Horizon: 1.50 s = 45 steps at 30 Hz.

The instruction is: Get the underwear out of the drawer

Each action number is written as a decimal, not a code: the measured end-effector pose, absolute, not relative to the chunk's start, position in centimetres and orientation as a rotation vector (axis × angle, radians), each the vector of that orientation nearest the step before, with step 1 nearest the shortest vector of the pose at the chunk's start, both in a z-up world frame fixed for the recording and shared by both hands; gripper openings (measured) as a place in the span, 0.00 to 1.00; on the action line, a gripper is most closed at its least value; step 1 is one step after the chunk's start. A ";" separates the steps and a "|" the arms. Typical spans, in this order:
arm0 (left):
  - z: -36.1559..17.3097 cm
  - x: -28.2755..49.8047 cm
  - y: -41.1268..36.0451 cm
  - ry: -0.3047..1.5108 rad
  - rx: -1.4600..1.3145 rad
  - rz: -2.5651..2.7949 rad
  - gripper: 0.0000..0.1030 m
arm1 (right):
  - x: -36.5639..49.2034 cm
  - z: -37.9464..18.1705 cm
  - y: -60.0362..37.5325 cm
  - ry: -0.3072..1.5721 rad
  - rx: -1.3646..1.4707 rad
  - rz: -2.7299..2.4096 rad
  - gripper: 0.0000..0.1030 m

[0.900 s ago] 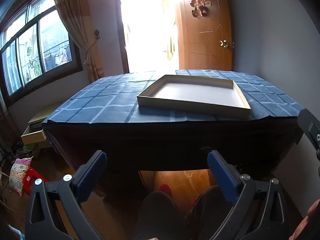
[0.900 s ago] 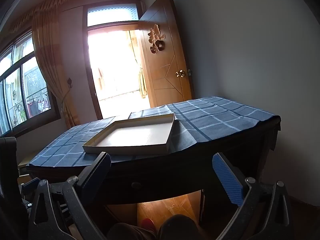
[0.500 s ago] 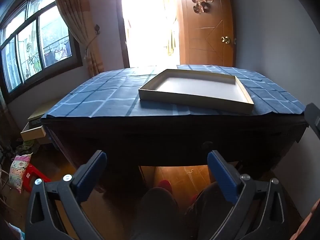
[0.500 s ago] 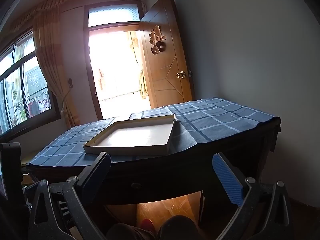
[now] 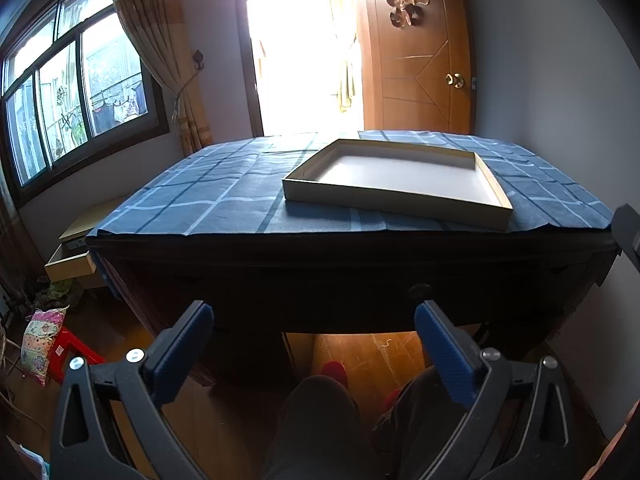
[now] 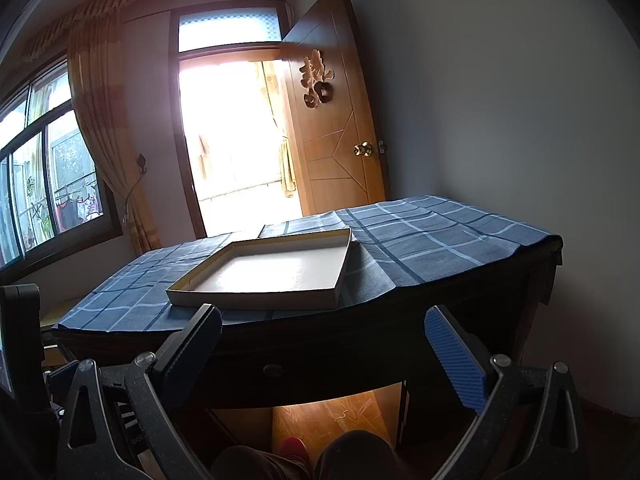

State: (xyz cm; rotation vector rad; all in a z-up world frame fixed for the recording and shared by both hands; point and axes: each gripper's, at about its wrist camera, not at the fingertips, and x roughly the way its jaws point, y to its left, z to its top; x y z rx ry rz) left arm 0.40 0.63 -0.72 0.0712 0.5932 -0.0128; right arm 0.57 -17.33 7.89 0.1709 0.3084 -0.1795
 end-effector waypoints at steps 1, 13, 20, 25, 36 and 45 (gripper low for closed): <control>-0.7 0.4 0.7 0.594 0.070 -0.015 0.99 | 0.5 7.9 -17.3 0.309 0.171 -0.180 1.00; -0.7 0.4 0.7 0.589 0.073 -0.013 0.99 | 0.5 7.9 -17.3 0.308 0.169 -0.179 1.00; -0.7 0.3 0.6 0.586 0.077 -0.011 0.99 | 0.5 7.9 -17.3 0.306 0.170 -0.179 1.00; -0.7 0.2 0.6 0.586 0.078 -0.008 0.99 | 0.6 7.9 -17.3 0.305 0.170 -0.178 1.00; -0.8 0.2 0.8 0.588 0.076 -0.010 0.99 | 0.5 8.0 -17.2 0.307 0.169 -0.178 1.00; -0.8 0.2 0.8 0.588 0.076 -0.010 0.99 | 0.4 8.0 -17.2 0.307 0.169 -0.179 1.00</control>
